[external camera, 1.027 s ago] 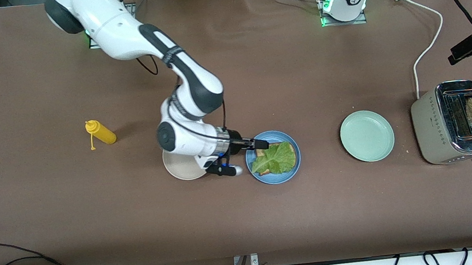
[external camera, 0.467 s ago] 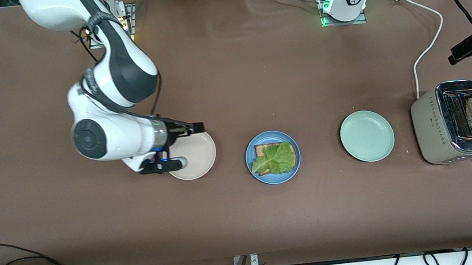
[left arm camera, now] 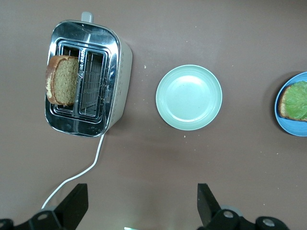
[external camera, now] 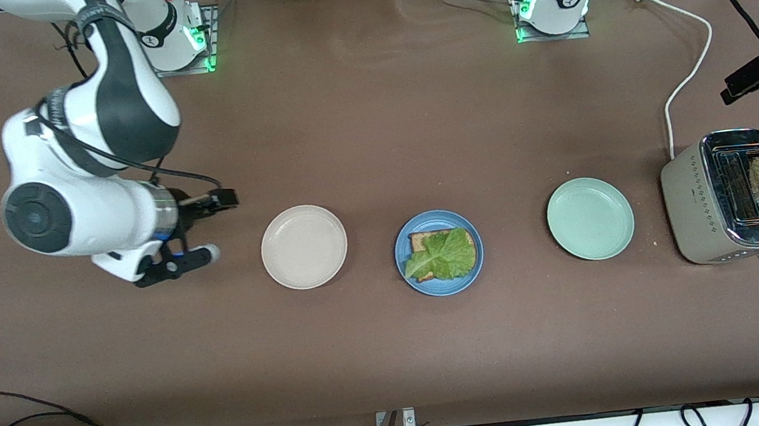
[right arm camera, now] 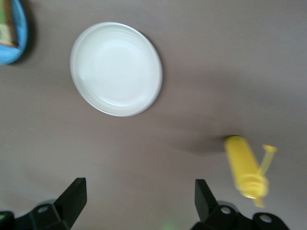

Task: Make sandwich in blue plate with both arms
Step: 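Move the right gripper back toward the yellow mustard bottle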

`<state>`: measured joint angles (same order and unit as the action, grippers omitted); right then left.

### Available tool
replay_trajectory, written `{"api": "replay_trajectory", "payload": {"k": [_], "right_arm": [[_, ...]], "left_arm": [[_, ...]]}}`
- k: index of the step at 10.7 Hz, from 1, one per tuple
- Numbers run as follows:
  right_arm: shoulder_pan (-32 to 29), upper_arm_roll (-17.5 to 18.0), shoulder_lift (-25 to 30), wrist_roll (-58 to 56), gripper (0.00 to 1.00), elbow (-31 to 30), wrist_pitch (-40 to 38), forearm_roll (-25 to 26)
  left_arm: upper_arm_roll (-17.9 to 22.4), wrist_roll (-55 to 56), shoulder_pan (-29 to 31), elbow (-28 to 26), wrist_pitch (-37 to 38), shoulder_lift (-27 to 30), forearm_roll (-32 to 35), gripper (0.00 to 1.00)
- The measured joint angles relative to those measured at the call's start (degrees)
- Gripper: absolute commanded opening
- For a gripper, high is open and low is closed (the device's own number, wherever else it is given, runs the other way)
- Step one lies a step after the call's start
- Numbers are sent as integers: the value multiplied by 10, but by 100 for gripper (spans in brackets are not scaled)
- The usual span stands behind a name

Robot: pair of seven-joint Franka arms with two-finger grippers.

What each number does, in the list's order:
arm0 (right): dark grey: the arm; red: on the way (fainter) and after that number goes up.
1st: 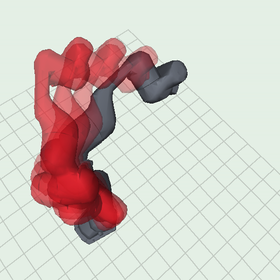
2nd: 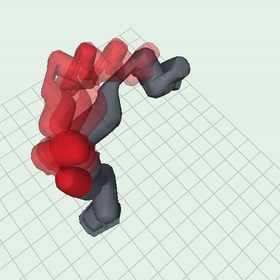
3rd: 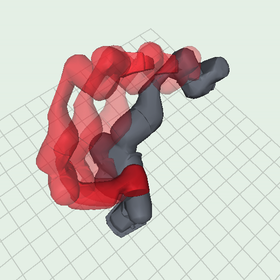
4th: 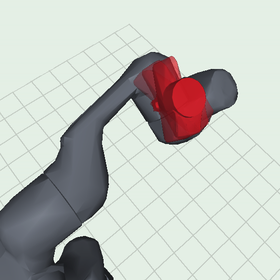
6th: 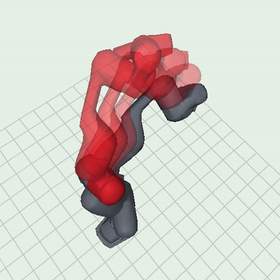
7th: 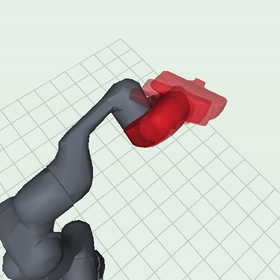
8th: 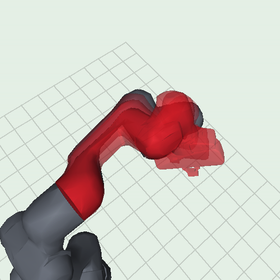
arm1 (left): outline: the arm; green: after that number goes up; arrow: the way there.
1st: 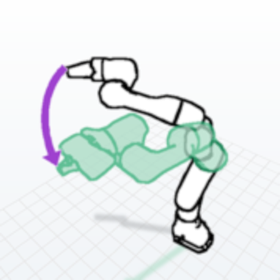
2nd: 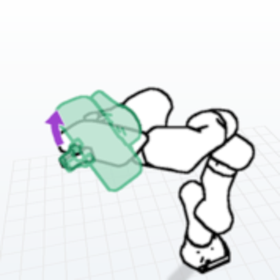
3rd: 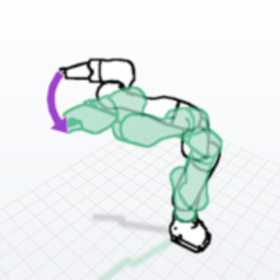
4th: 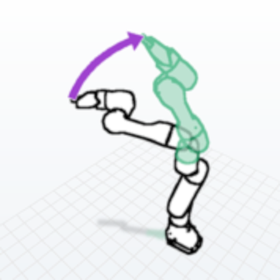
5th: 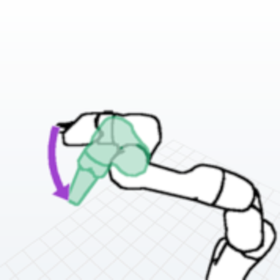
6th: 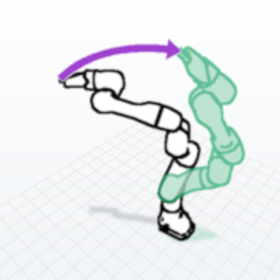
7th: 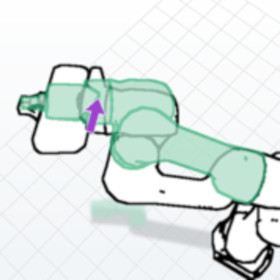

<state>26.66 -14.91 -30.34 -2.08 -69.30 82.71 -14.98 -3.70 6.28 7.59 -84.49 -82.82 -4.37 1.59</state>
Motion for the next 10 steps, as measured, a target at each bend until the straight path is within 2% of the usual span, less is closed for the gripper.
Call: {"api": "replay_trajectory", "payload": {"k": [2, 5, 8, 9, 10], "right_arm": [[-1, -32, 57, -97, 100, -86, 43, 29], [-2, -79, 131, -250, 100, -256, 185, 32], [-1, -118, 160, -380, 100, -362, 281, 31], [-1, -132, 162, -433, 100, -388, 314, 19], [-1, -148, 163, -499, 100, -410, 336, -14]], "left_arm": [[0, 0, 0, 0, 0, 0, 0, 100], [0, 0, 0, 0, 0, 0, 0, 100], [0, 0, 0, 0, 0, 0, 0, 100], [0, 0, 0, 0, 0, 0, 0, 100], [0, 0, 0, 0, 0, 0, 0, 100]]}}
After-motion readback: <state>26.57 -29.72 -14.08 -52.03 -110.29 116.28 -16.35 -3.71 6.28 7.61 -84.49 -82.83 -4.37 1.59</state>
